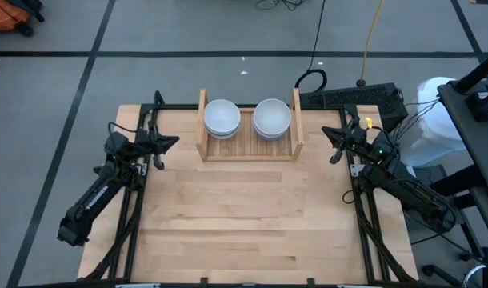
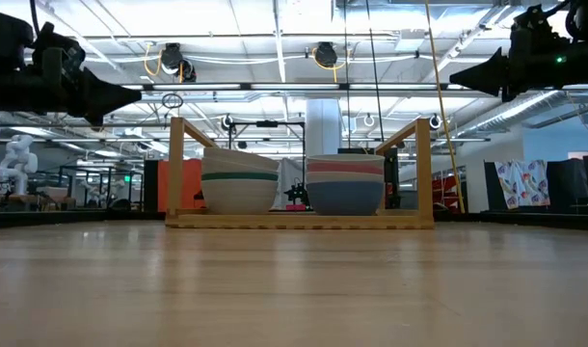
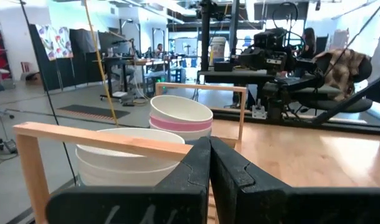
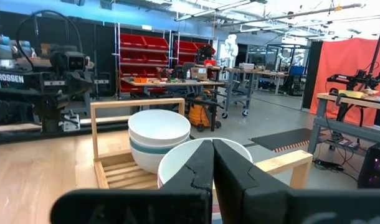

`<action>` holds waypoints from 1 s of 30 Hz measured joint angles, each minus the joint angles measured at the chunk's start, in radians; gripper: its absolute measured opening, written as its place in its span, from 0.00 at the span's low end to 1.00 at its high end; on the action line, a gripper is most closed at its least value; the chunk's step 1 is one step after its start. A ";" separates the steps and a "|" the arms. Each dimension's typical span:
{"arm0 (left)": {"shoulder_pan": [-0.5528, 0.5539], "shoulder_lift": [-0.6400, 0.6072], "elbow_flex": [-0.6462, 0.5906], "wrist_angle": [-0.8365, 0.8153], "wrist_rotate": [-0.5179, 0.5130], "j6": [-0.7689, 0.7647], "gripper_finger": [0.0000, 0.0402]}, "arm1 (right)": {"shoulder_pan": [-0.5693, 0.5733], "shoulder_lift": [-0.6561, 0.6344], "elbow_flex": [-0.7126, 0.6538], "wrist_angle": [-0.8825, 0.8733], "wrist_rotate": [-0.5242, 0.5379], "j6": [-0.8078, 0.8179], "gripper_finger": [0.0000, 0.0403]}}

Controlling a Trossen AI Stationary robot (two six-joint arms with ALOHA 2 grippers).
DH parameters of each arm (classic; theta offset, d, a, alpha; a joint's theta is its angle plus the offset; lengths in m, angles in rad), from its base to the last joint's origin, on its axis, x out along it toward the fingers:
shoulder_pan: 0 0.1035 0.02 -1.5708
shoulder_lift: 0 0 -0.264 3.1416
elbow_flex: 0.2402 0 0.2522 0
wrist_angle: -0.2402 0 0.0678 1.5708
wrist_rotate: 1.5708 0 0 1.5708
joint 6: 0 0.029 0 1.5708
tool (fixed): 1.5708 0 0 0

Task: Place and stack bowls onto a shelf
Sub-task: Return to Home Position

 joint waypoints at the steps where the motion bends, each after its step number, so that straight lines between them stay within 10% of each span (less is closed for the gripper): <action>1: -0.003 0.000 0.000 -0.001 0.000 0.007 0.02 | 0.000 0.000 0.000 -0.006 0.000 -0.004 0.00; 30: -0.017 0.031 0.002 -0.092 -0.001 -0.006 0.02 | 0.000 0.001 -0.190 0.122 -0.123 0.003 0.00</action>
